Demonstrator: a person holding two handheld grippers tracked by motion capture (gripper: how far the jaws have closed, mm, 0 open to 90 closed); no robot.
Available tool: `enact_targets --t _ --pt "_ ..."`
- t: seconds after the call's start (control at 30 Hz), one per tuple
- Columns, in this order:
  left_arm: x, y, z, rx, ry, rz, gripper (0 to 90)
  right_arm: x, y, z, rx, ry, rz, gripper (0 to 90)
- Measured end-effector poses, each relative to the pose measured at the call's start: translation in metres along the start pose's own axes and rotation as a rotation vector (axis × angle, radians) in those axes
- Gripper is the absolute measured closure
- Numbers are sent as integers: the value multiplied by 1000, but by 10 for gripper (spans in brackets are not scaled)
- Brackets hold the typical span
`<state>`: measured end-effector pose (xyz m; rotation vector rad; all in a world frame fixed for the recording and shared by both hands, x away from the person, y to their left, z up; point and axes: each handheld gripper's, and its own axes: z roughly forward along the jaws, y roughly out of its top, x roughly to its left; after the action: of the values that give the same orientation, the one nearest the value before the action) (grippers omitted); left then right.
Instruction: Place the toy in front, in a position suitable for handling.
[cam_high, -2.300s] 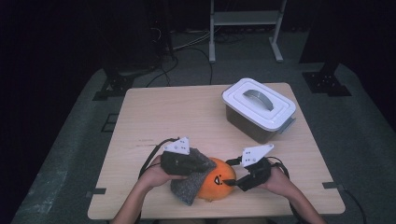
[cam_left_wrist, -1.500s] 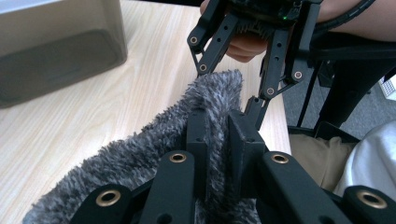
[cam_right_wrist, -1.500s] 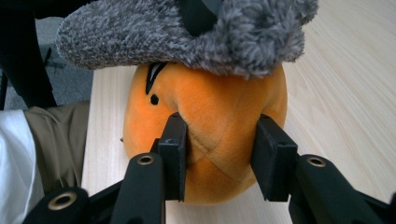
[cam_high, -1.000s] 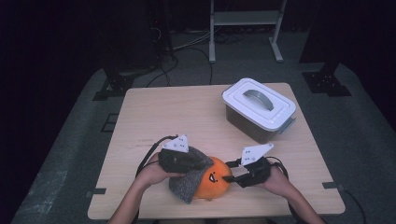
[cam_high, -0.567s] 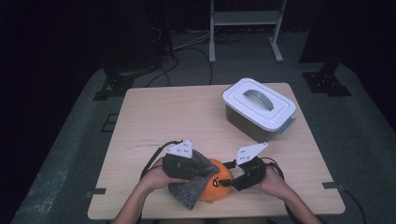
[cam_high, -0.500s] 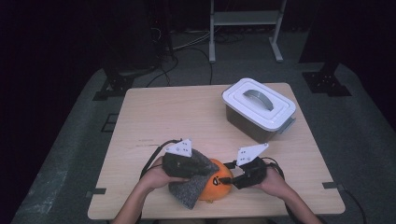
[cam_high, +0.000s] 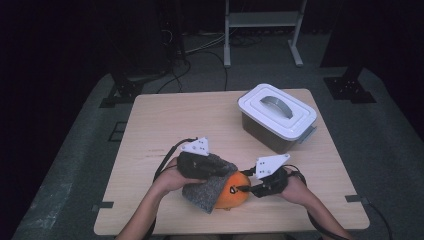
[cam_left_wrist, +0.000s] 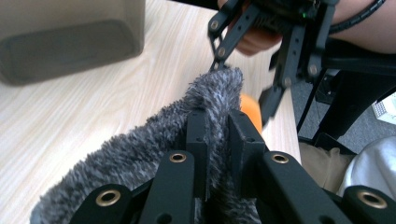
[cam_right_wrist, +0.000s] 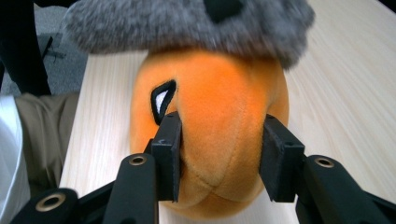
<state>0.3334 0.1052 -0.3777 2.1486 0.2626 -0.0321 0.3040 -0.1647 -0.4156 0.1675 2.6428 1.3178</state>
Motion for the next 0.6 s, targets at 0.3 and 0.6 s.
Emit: enact_targets --t 0.3,0.6 --pt "-4 -13 0 3 -24 -18 798 -2 -7 -5 5 35 134 296" --pt "-8 -15 2 3 -52 -10 798 -2 1 9 -13 43 187 348"
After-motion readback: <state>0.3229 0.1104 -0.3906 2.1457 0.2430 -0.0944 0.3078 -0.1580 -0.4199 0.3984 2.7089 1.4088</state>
